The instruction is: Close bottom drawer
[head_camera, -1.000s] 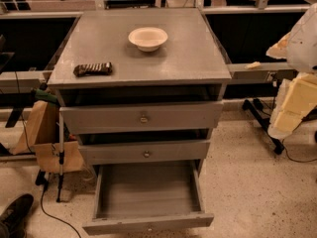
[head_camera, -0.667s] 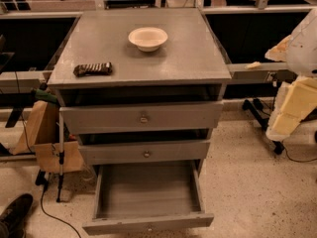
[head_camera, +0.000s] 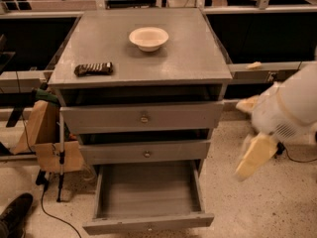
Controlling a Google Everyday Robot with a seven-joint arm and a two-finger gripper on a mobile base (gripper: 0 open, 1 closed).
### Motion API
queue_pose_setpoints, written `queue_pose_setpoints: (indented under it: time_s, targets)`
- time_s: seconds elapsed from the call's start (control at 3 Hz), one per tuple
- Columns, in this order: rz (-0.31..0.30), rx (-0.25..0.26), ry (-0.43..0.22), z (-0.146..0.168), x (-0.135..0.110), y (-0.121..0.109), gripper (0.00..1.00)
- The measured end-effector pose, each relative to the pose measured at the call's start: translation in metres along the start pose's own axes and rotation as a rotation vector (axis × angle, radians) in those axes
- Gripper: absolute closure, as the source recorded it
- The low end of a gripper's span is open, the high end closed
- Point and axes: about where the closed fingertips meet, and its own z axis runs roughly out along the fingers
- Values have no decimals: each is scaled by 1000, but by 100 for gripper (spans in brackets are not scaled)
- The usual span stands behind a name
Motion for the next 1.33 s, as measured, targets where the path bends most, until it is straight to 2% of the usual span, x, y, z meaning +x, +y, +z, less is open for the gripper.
queue_pose_setpoints:
  time_s: [0.33, 0.67, 1.33]
  targets:
    - [43, -126, -79, 112, 24, 34, 0]
    - [76, -148, -105, 160, 36, 40, 0]
    - [93, -150, -111, 165, 38, 41, 0]
